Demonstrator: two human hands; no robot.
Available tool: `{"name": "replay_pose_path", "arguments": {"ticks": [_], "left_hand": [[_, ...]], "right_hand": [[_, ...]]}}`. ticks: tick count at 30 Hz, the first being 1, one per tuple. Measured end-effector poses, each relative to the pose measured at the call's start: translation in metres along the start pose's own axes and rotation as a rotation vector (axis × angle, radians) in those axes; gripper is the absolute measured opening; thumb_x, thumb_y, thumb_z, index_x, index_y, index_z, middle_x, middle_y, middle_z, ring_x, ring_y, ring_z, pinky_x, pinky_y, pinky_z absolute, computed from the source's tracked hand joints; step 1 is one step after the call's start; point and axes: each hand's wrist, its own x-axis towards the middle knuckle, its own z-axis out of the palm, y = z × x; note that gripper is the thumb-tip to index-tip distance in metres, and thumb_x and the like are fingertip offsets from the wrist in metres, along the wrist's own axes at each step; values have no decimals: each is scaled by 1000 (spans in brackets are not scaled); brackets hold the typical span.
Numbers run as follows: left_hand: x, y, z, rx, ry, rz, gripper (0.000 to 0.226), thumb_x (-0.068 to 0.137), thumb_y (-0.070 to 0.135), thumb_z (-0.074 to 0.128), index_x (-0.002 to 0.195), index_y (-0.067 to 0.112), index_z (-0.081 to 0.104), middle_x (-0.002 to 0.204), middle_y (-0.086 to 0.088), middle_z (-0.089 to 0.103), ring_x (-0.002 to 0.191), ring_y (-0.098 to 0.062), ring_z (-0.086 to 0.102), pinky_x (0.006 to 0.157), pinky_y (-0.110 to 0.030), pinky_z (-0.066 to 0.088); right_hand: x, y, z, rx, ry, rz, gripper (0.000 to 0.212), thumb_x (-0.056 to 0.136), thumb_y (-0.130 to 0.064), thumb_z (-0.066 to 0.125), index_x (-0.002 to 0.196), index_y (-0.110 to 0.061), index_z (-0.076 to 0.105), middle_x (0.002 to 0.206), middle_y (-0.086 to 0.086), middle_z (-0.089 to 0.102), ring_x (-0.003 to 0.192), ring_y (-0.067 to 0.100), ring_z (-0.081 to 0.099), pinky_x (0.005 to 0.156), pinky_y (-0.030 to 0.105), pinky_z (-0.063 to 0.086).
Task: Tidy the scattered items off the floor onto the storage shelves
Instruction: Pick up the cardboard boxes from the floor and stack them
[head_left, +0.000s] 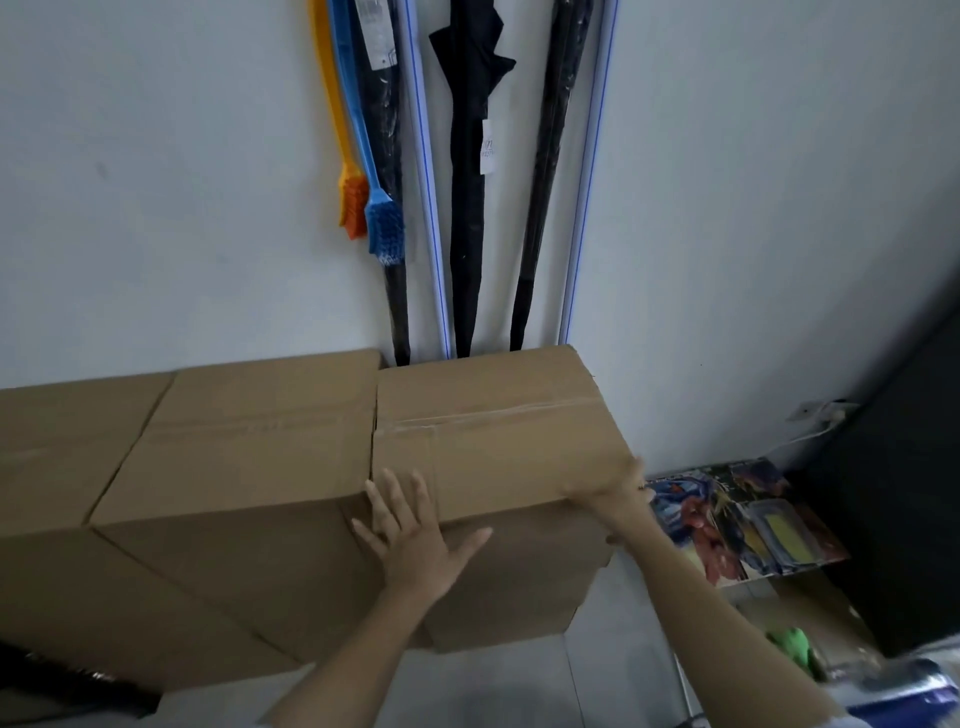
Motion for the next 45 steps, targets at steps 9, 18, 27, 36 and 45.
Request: {"name": "replay_pose_path", "arguments": {"ticks": [9, 18, 27, 36, 45], "left_hand": [[38, -18, -17, 121, -70, 94, 90, 82, 82, 11, 149, 33, -24, 149, -1, -42, 134, -30, -45, 97, -70, -25], [42, -23, -23, 58, -167, 126, 101, 83, 80, 38, 148, 36, -25, 149, 2, -45, 131, -26, -49, 105, -69, -18], [29, -58, -44, -116, -88, 196, 83, 92, 57, 53, 156, 23, 14, 164, 3, -6, 150, -17, -11, 118, -55, 2], [-17, -109, -37, -575, 78, 17, 66, 95, 33, 60, 150, 9, 33, 159, -7, 25, 149, -18, 14, 120, -33, 16], [-84, -208, -68, -722, 207, -199, 56, 96, 30, 60, 146, 12, 41, 147, -5, 46, 135, -23, 44, 105, -28, 35]], "right_hand": [[2, -16, 18, -159, -80, -172, 149, 53, -79, 73, 145, -31, -34, 155, 28, -19, 140, 51, 22, 112, 55, 32], [-6, -19, 20, -422, 57, -63, 133, 62, -86, 59, 149, -33, -26, 152, 28, -33, 143, 45, -23, 110, 72, 6], [-34, -36, 22, -390, 165, -138, 81, 78, -65, 66, 141, -22, 40, 160, 22, -16, 145, 44, -20, 115, 66, -1], [-91, -53, 97, -363, 45, -732, 44, 86, -37, 53, 115, -8, 69, 126, 13, 63, 133, 37, 43, 110, 43, 32], [-184, -57, 208, -367, -199, -963, 31, 93, -25, 62, 117, -6, 67, 115, 11, 70, 109, 29, 62, 92, 31, 45]]}}
